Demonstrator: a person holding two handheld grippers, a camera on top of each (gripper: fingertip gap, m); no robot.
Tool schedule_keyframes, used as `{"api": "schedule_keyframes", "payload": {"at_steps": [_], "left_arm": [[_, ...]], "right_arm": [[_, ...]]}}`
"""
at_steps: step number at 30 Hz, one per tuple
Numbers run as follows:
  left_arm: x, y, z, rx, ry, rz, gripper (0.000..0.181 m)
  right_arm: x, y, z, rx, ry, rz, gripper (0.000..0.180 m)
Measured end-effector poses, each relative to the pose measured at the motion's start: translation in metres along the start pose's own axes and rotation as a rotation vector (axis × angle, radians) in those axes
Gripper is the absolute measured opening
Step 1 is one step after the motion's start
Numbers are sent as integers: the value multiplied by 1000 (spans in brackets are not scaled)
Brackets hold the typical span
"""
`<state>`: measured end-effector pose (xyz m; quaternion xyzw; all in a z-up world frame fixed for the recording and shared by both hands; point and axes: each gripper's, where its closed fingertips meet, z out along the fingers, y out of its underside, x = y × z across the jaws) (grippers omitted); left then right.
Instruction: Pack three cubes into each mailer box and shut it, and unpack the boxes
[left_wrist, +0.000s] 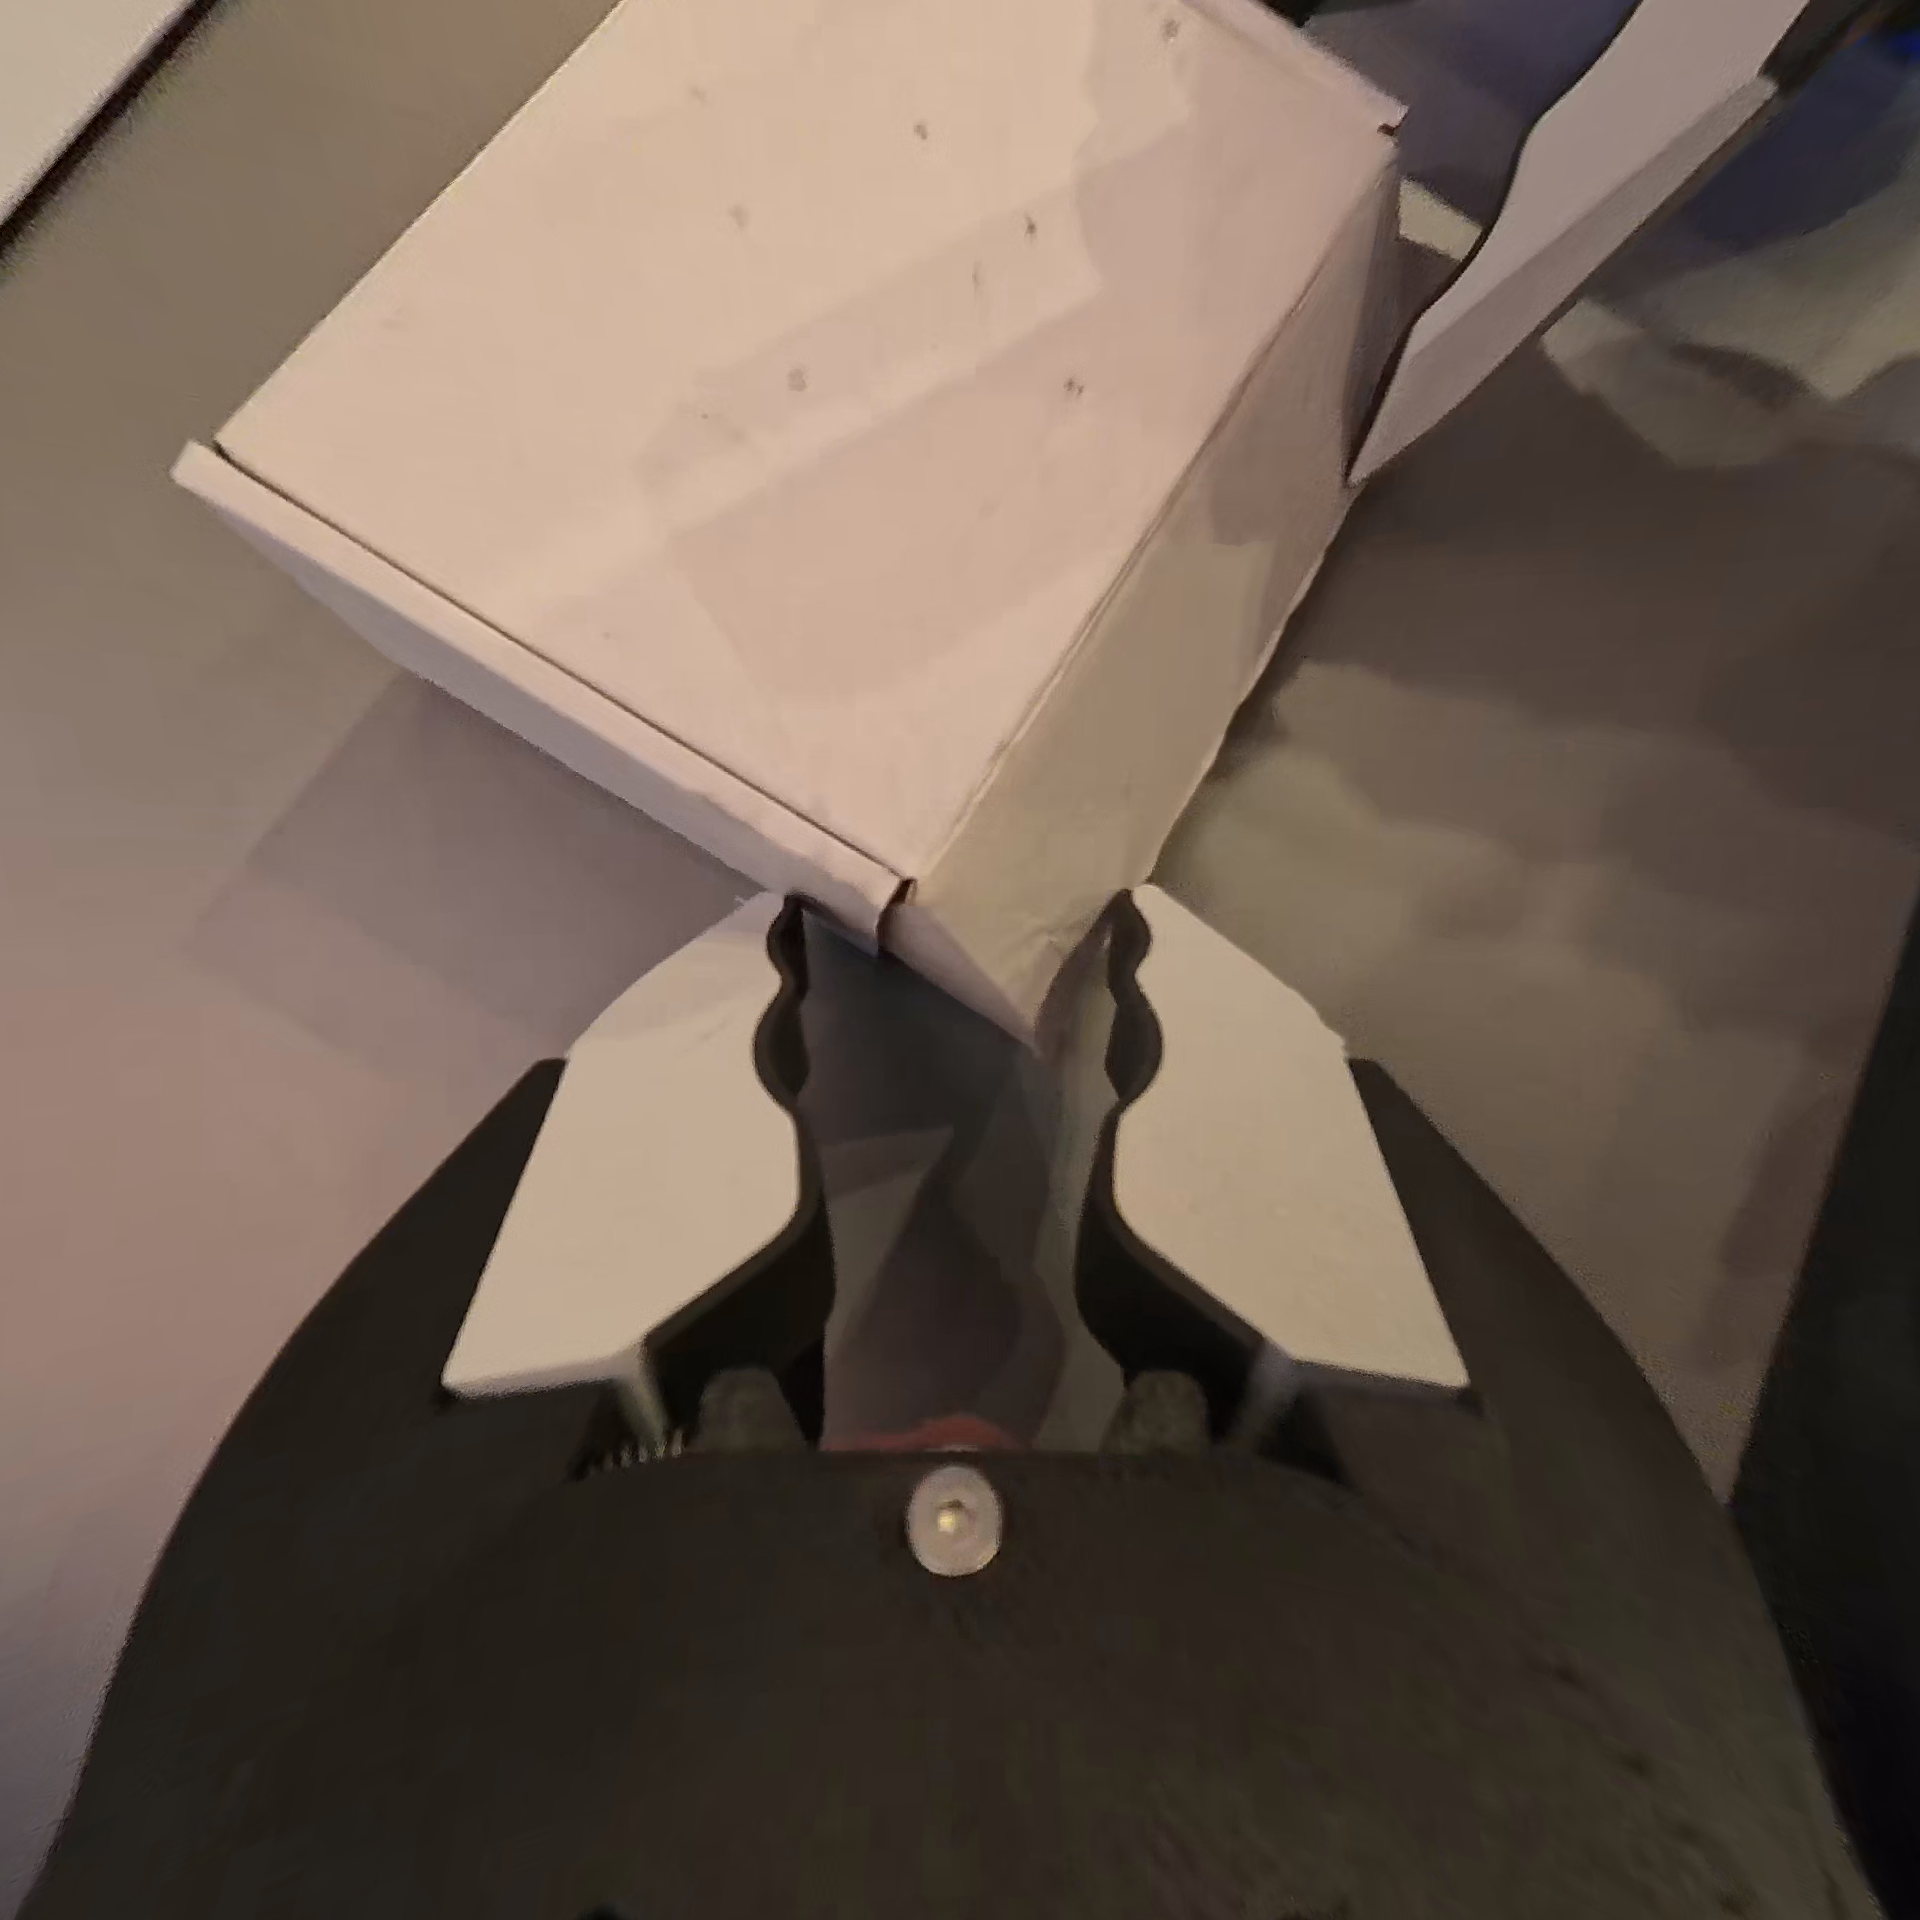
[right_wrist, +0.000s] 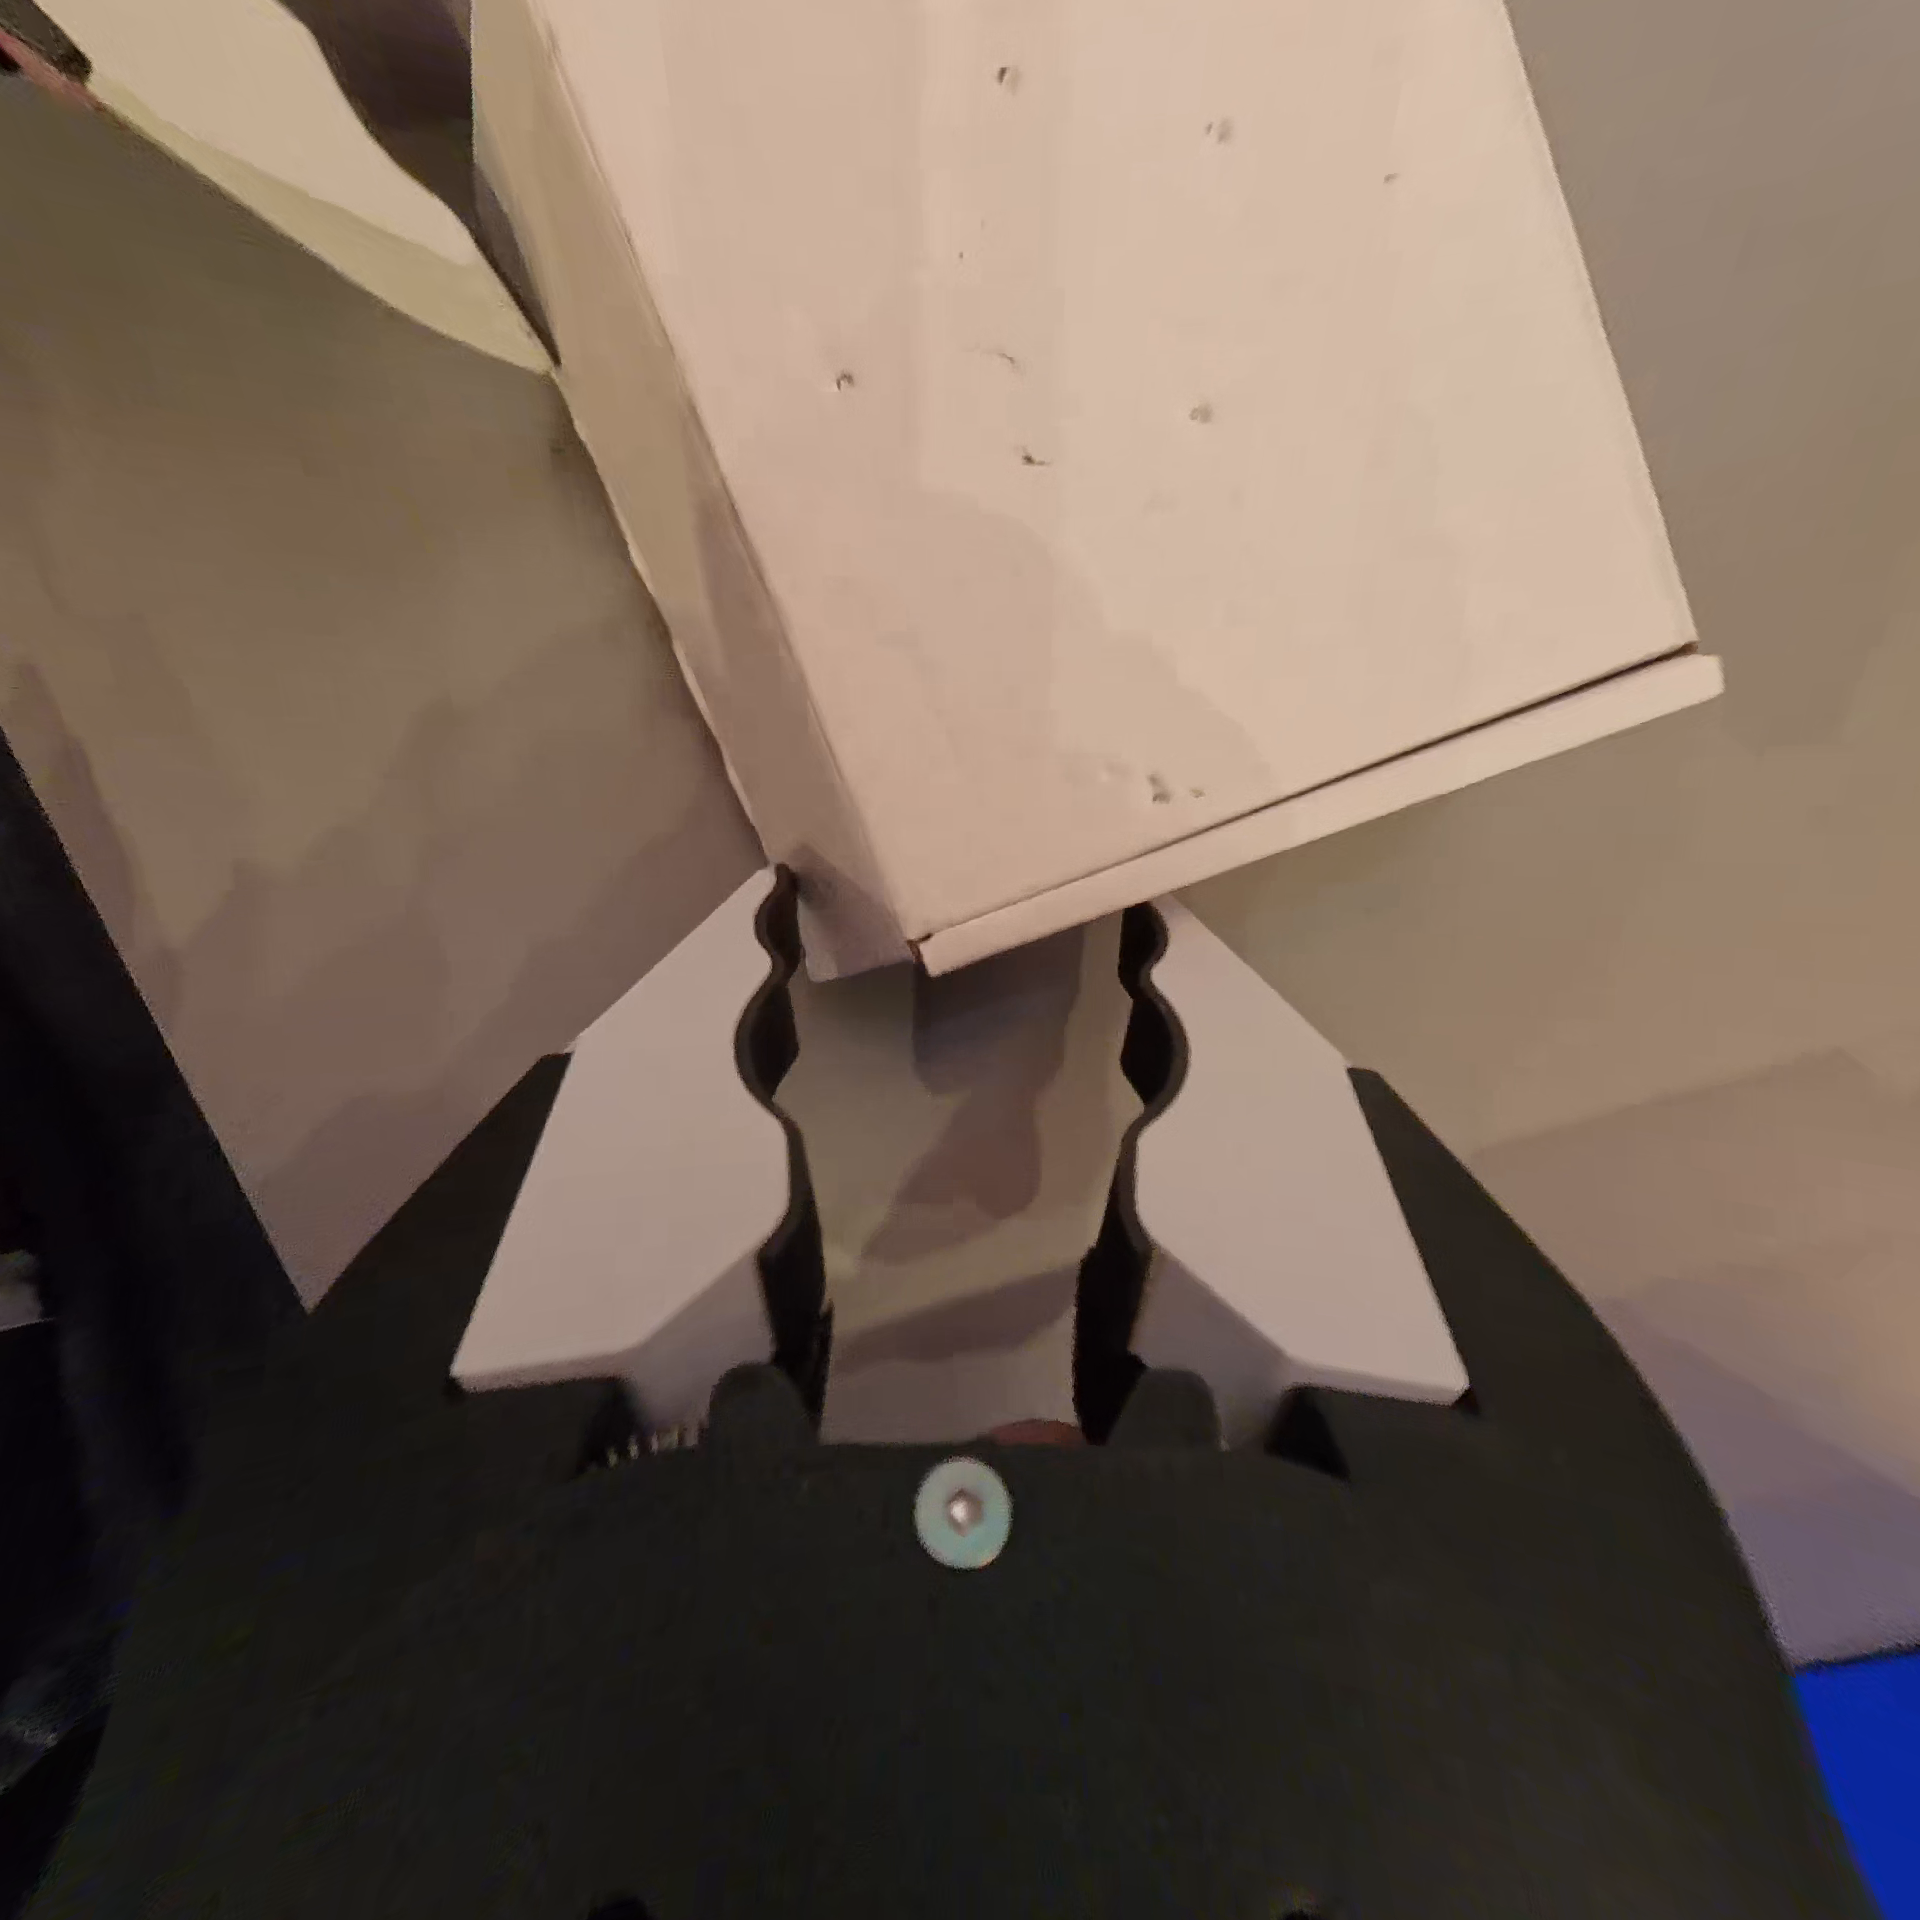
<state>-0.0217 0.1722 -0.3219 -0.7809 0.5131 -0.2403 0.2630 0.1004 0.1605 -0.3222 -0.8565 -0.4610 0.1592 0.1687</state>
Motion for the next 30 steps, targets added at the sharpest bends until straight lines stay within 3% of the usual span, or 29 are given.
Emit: {"api": "schedule_keyframes", "payload": {"at_steps": [7,13,16,24,30], "left_arm": [[-14,-4,7,5,-110,97,43],[3,6,1,-22,98,110,52],[-2,7,1,-25,79,140,37],[-17,2,8,-49,-59,271,17],[-13,2,9,-40,0,217,27]], "right_arm": [[14,-1,1,-23,82,-46,49],[15,3,4,-36,98,-149,67],[18,5,4,-49,101,-188,56],[24,6,5,-126,116,-218,35],[28,7,3,-83,135,-224,39]]}}
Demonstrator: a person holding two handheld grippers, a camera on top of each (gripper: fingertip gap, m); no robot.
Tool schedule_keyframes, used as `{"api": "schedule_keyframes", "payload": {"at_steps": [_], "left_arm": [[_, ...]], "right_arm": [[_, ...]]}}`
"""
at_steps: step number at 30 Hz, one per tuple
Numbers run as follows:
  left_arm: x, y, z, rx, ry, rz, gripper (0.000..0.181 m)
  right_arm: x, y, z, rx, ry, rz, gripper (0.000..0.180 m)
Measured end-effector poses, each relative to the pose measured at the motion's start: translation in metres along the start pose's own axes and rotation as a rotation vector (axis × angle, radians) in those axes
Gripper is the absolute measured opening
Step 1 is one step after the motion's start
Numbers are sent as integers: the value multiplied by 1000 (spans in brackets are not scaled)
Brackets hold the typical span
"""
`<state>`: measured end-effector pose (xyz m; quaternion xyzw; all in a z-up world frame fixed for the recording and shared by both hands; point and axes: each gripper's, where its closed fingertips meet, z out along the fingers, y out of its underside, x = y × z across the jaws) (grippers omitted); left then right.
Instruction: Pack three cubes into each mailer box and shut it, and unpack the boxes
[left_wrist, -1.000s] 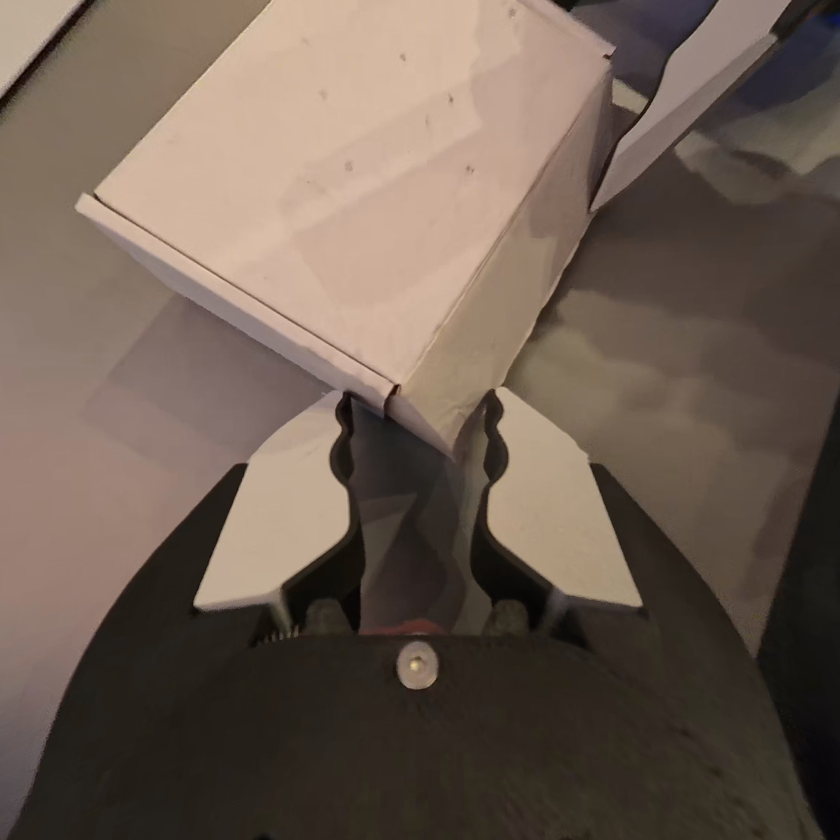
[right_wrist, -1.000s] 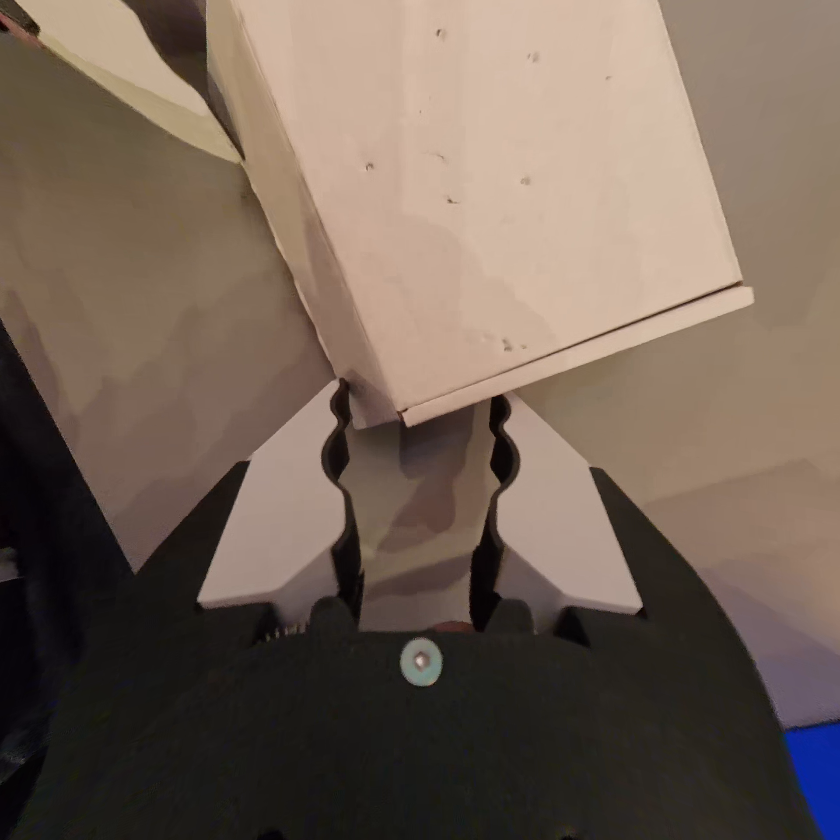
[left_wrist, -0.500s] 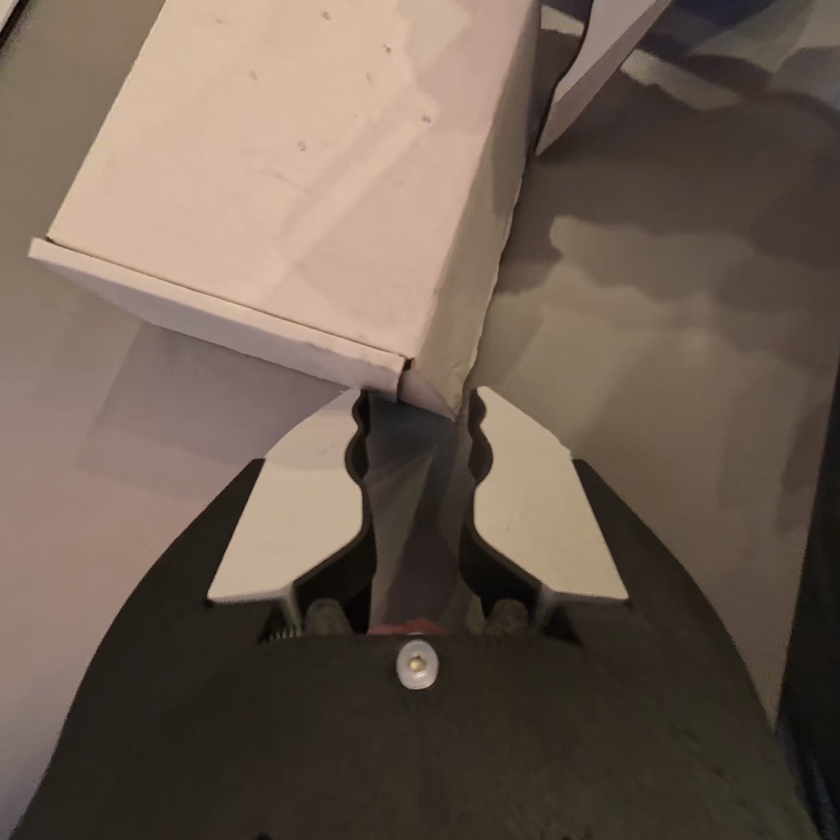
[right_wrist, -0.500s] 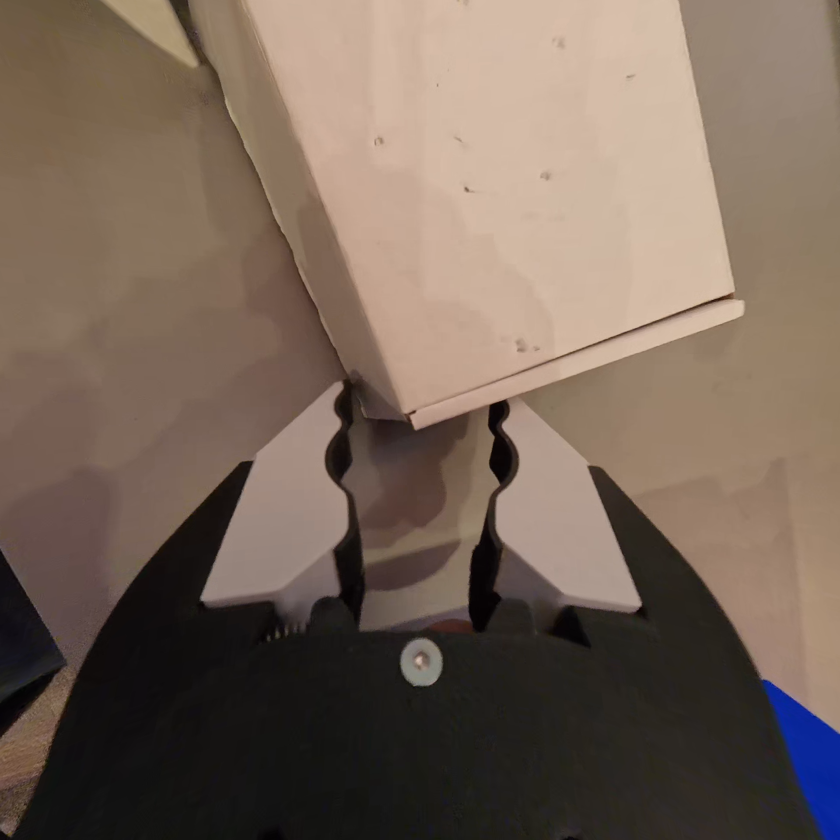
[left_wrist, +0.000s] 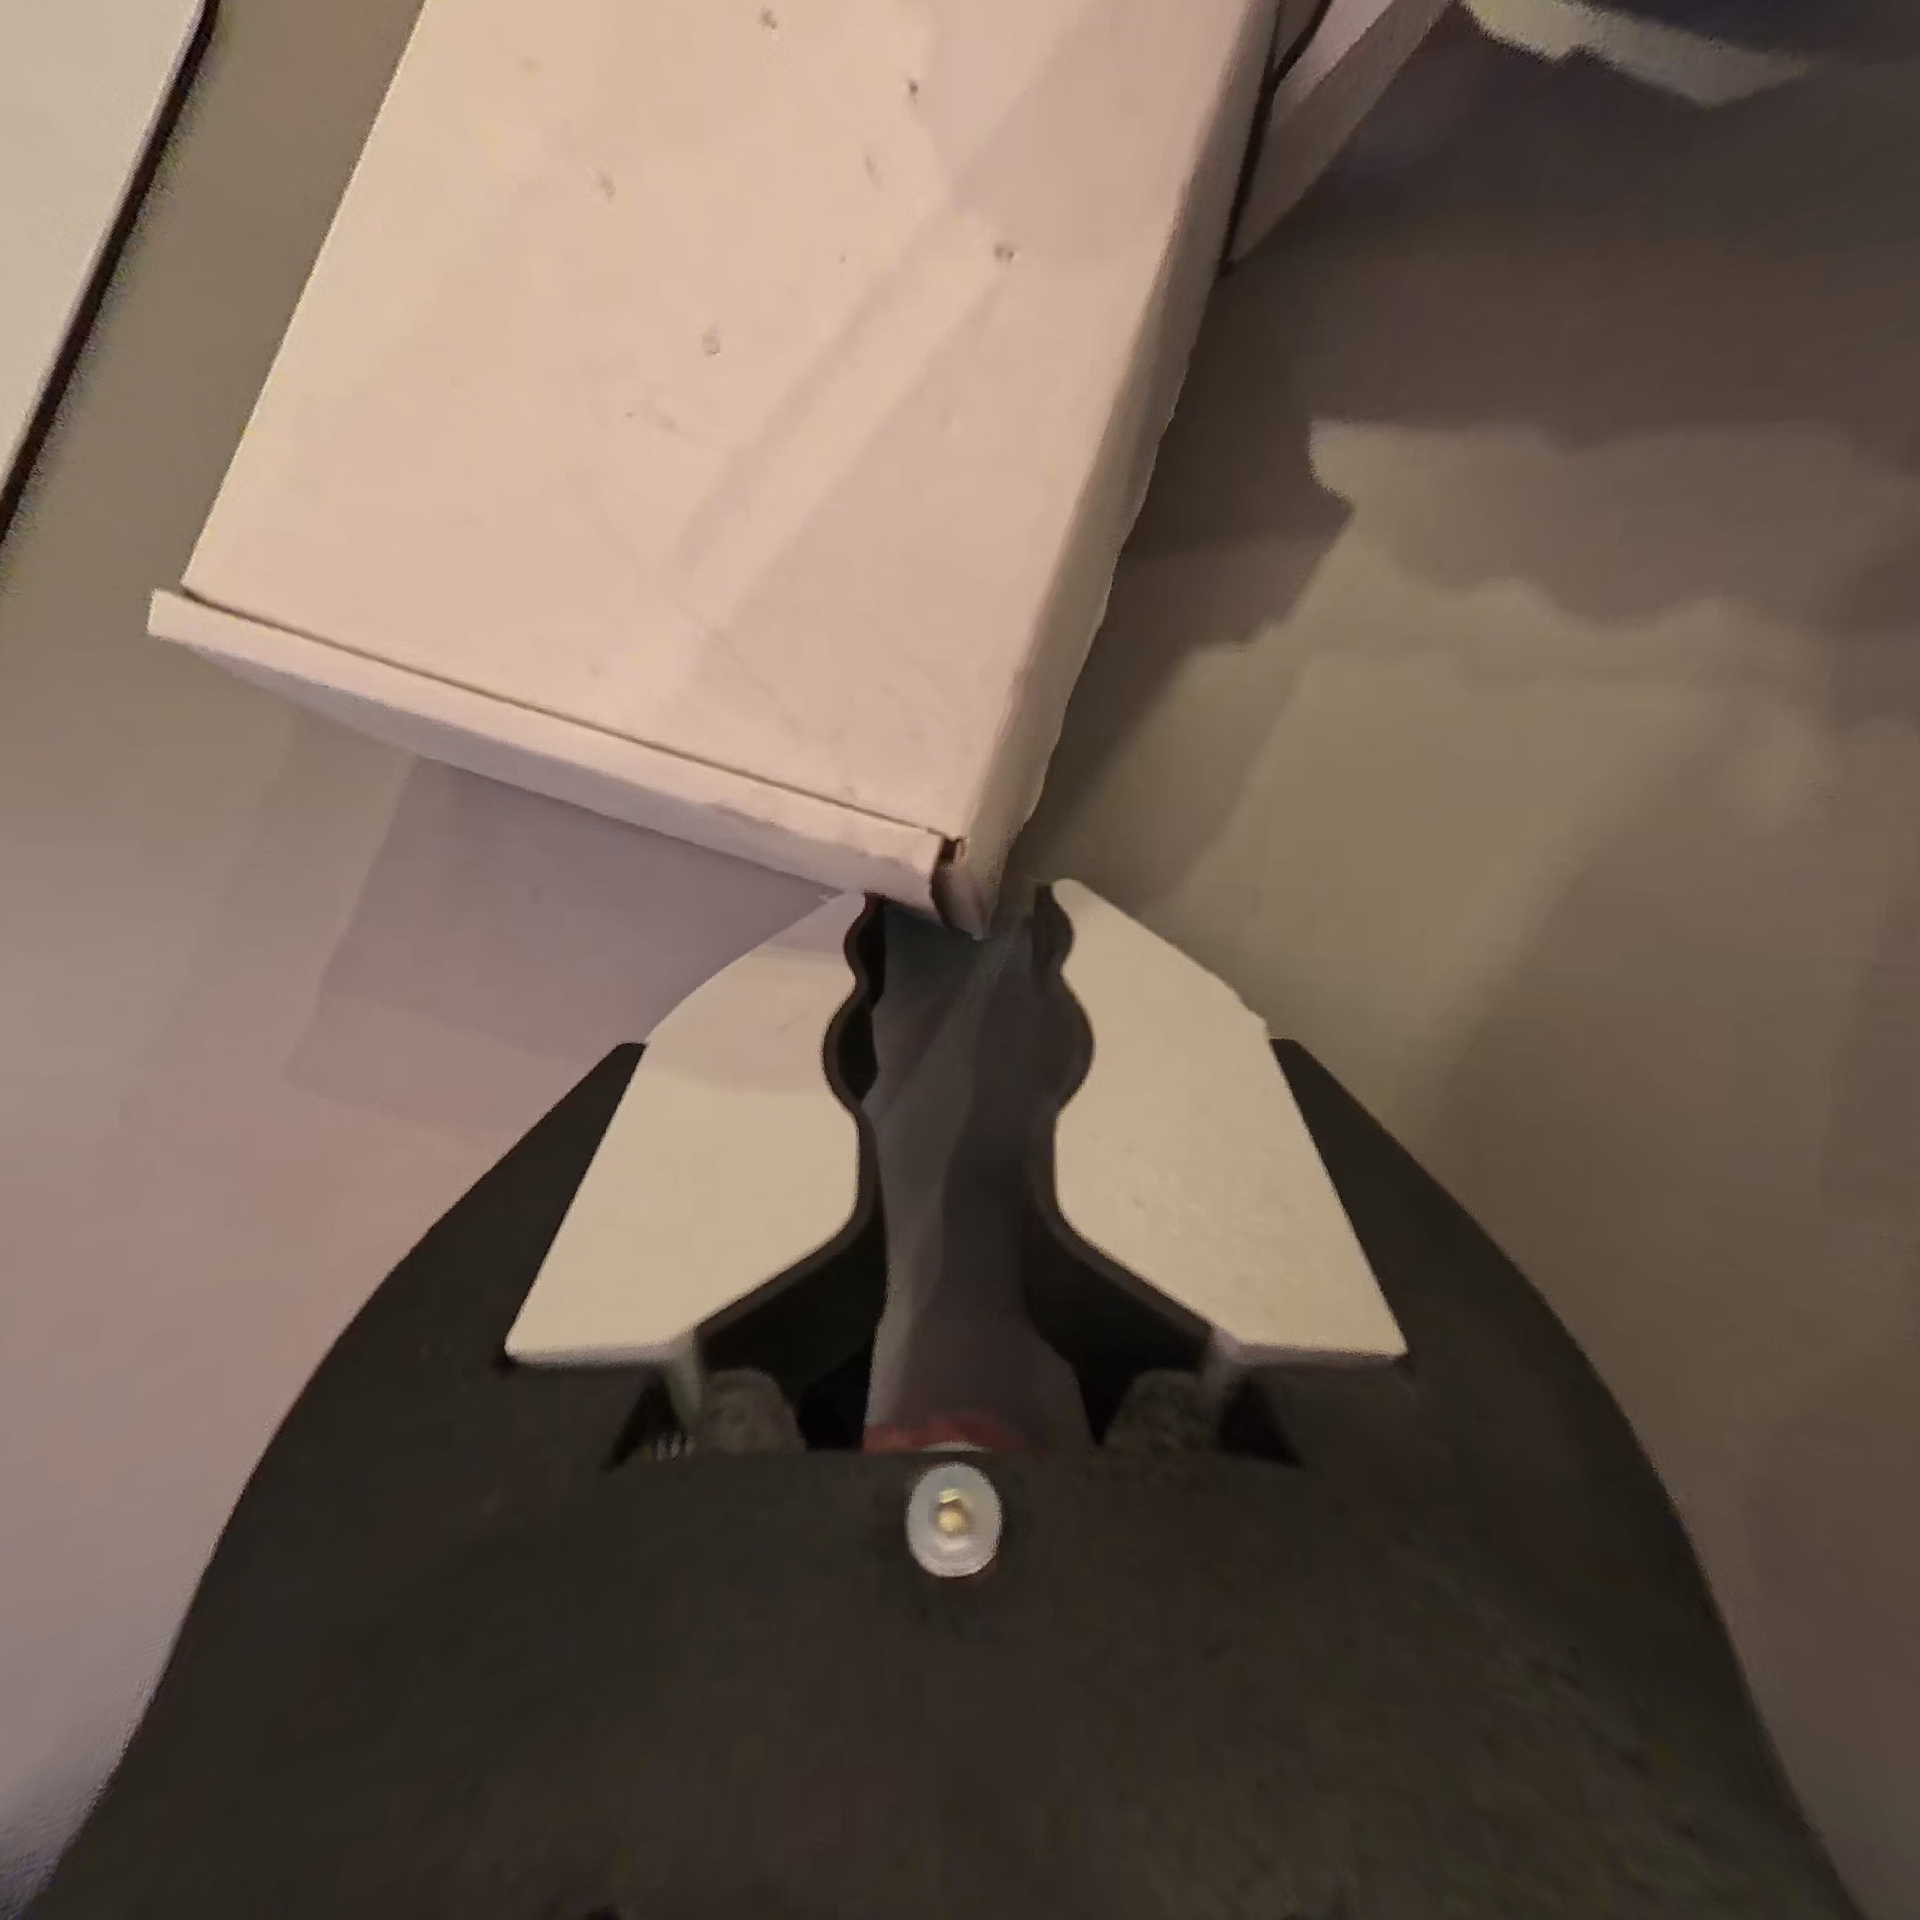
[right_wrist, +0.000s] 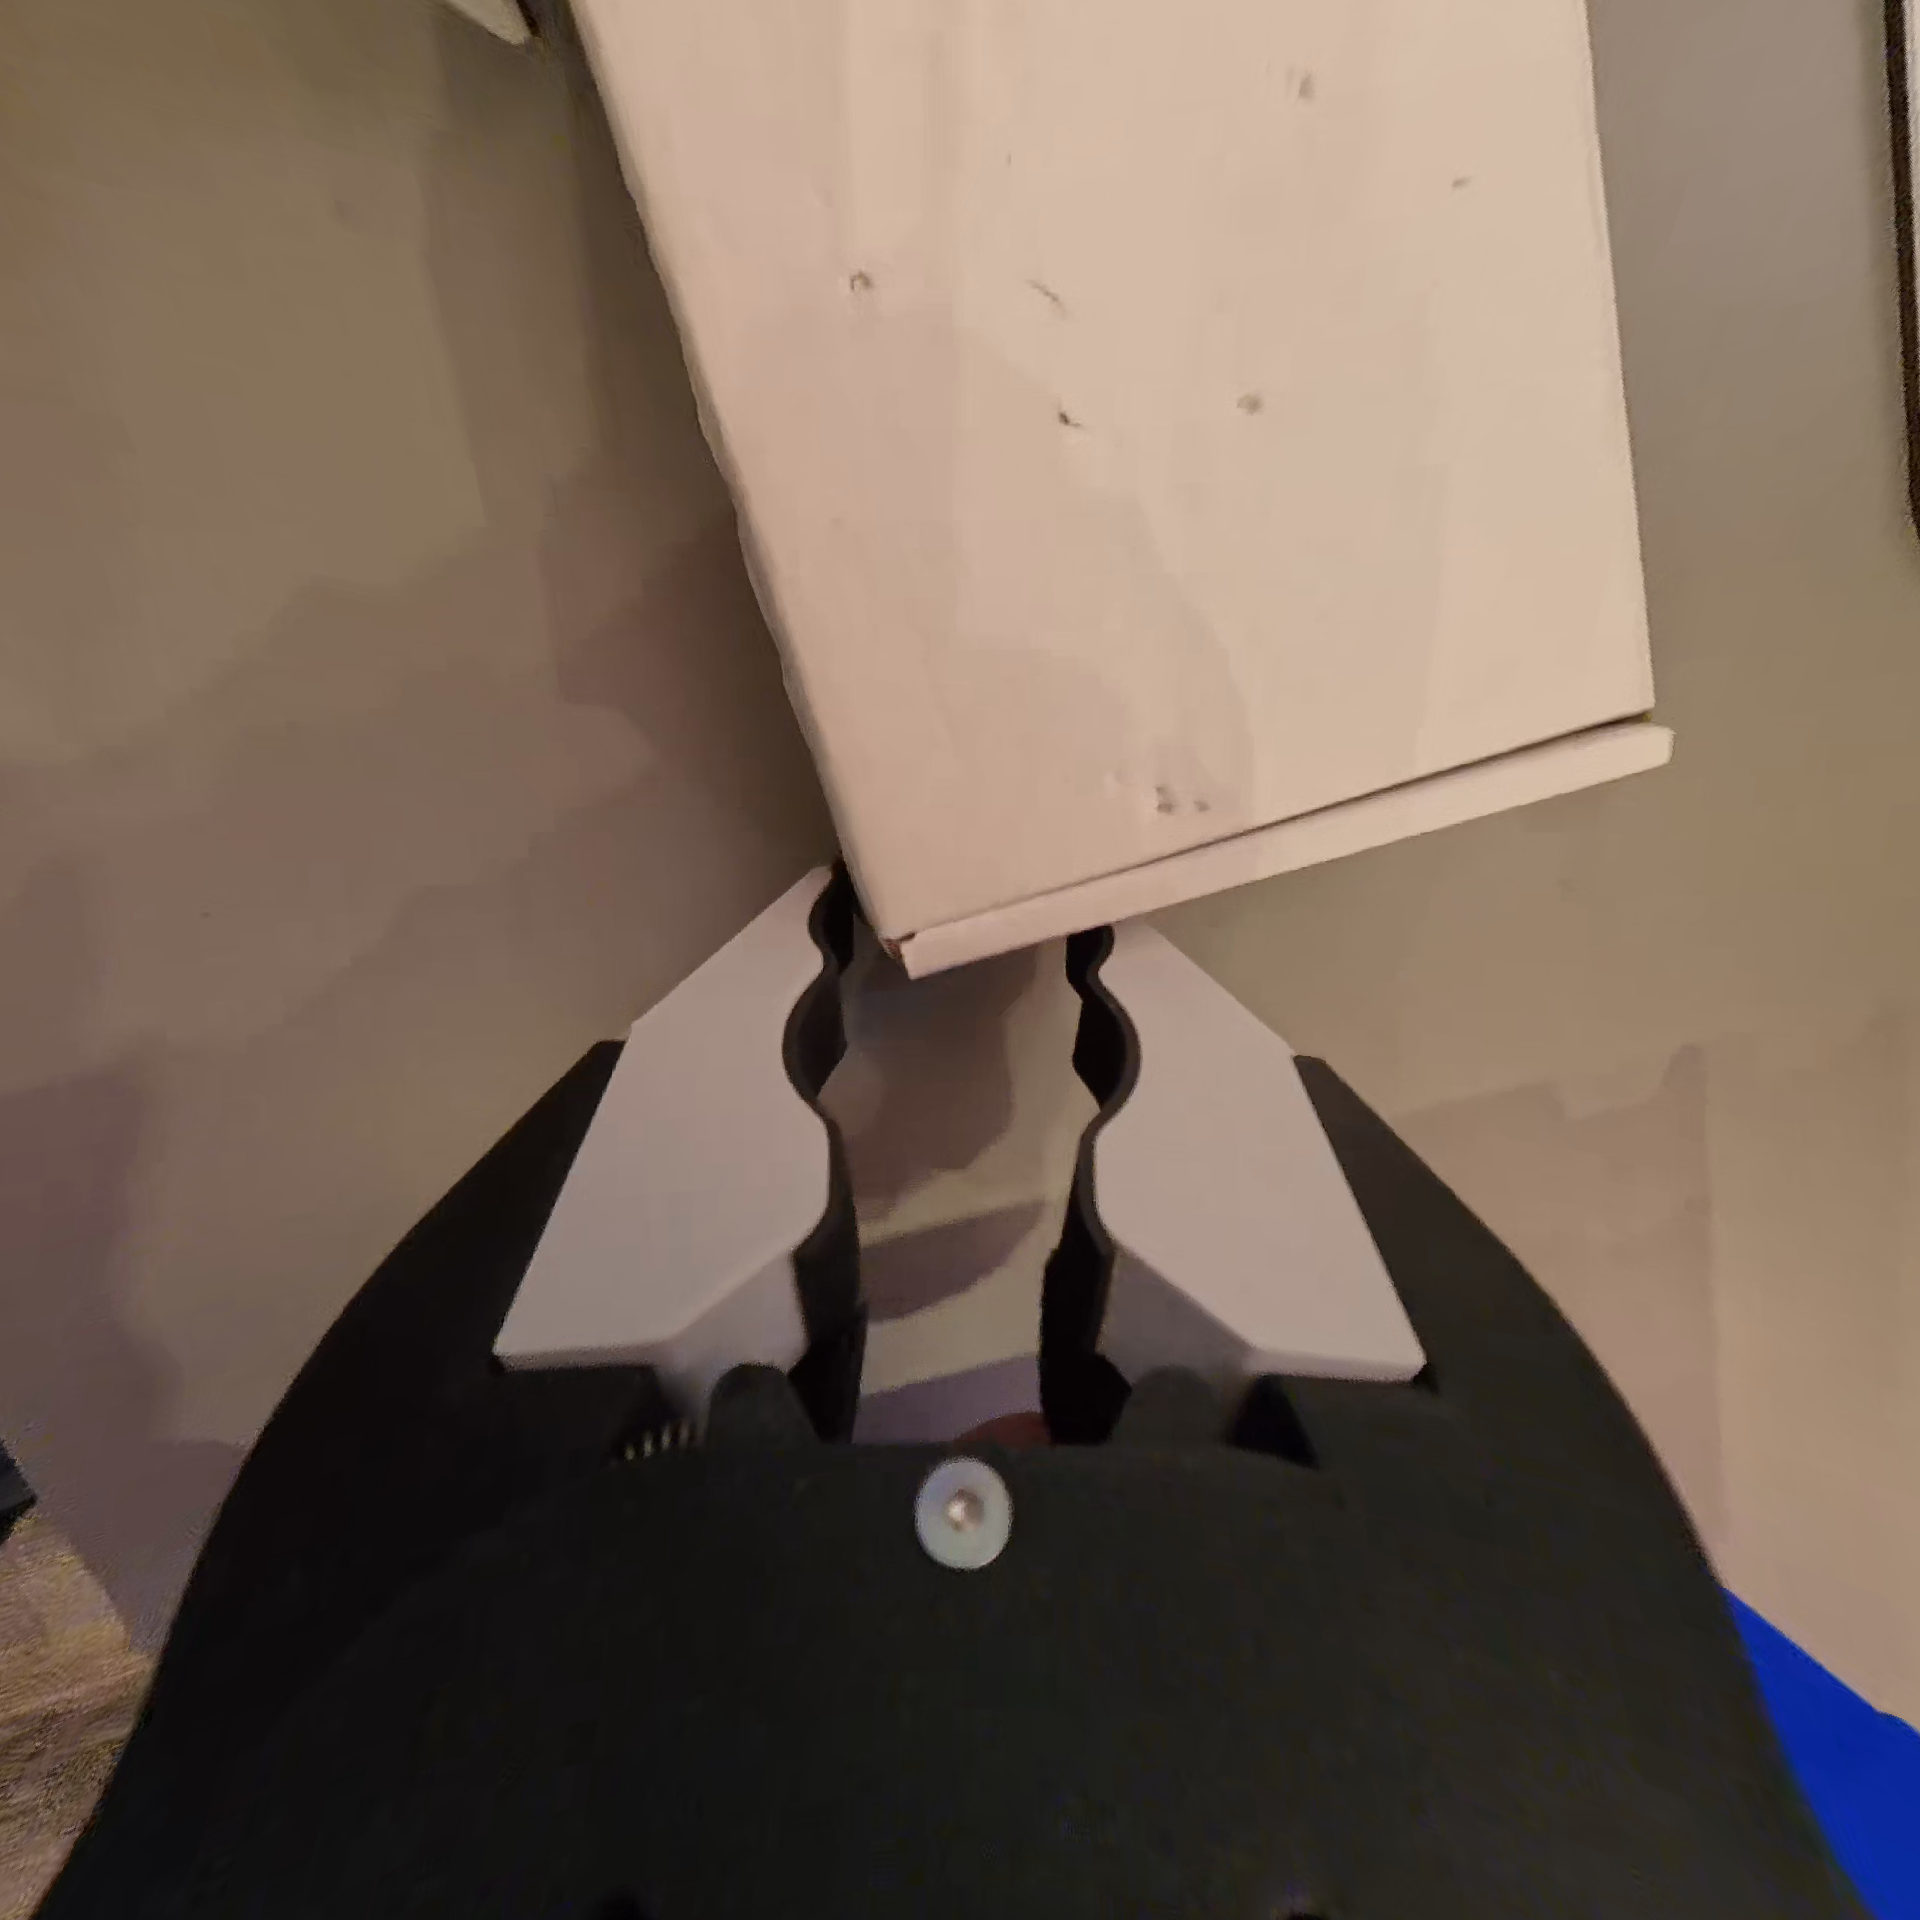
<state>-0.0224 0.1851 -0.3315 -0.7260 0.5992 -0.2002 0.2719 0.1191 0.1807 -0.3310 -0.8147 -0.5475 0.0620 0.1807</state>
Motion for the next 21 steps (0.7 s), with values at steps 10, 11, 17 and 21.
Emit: {"api": "schedule_keyframes", "payload": {"at_steps": [10,11,17,21], "left_arm": [[-9,-1,3,-21,-101,18,16],[-9,-1,3,-26,-89,4,16],[-8,-1,1,-34,-61,-29,36],[-6,-2,3,-33,-64,-30,29]], "right_arm": [[4,3,0,-45,-8,16,30],[4,5,-4,-54,-8,20,29],[20,-33,-49,11,108,-79,109],[19,-65,-17,-71,70,-205,135]]}}
